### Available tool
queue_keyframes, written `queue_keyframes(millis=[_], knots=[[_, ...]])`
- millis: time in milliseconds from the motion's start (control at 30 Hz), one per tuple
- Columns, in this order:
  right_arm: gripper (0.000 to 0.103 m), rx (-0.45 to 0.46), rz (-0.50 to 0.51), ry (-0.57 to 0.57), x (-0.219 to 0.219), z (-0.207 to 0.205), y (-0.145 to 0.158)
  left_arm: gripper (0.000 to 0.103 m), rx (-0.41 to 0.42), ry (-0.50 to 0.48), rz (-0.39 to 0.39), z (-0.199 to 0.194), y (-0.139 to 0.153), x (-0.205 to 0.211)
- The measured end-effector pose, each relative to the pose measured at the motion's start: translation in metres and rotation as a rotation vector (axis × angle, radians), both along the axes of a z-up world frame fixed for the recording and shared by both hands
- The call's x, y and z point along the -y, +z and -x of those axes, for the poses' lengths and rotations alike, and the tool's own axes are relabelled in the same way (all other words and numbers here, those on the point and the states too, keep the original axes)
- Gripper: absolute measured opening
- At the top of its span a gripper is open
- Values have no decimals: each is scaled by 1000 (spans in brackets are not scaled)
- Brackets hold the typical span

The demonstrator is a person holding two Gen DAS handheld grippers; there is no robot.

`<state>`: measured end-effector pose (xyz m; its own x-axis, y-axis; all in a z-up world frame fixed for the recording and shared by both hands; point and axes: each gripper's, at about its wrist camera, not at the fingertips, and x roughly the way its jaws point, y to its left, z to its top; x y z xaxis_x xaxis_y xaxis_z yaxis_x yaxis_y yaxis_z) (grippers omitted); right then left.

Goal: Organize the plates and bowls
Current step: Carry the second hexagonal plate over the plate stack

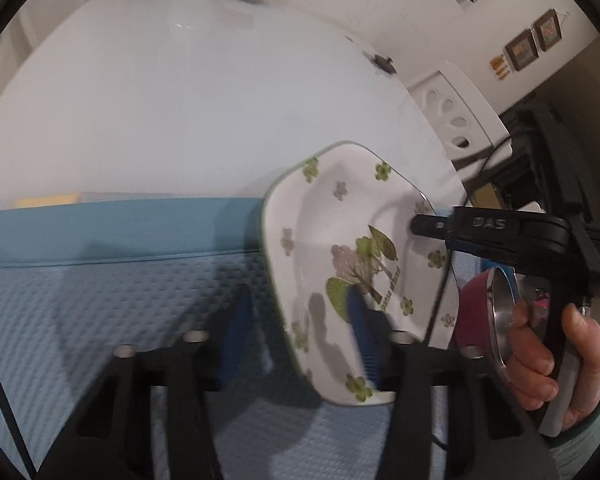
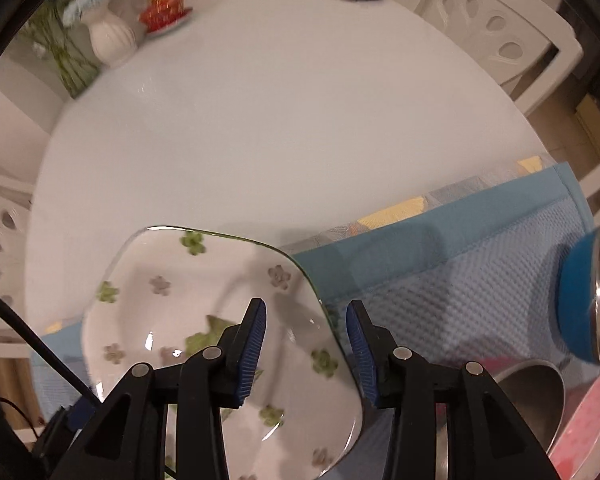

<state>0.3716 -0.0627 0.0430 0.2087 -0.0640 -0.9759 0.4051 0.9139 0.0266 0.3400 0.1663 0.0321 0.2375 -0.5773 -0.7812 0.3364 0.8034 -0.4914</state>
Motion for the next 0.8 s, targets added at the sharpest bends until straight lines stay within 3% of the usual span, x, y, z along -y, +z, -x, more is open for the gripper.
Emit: queue_keyframes(millis=[100,300,467,567,667,800], knots=[[39,-21,-30,26,1,-5,-7,25,-3,-30,-14,5,-4,9],[38,-40,46,144,-20,-2,-2,25,7,-15,-47,13,-3,-1],[38,-50,-66,236,-55,28,-4,25,0,28,-68,30,1,-44],[38,-11,-116,311,-75,51,-2,25,-26,42,-61,41,-1,-69],[35,87,-188,371,-82,73,1,25,-44,60,-52,46,-8,-83],[25,179,-305,341,-59,79,-14,28,-18,83,-31,38,-14,-77]])
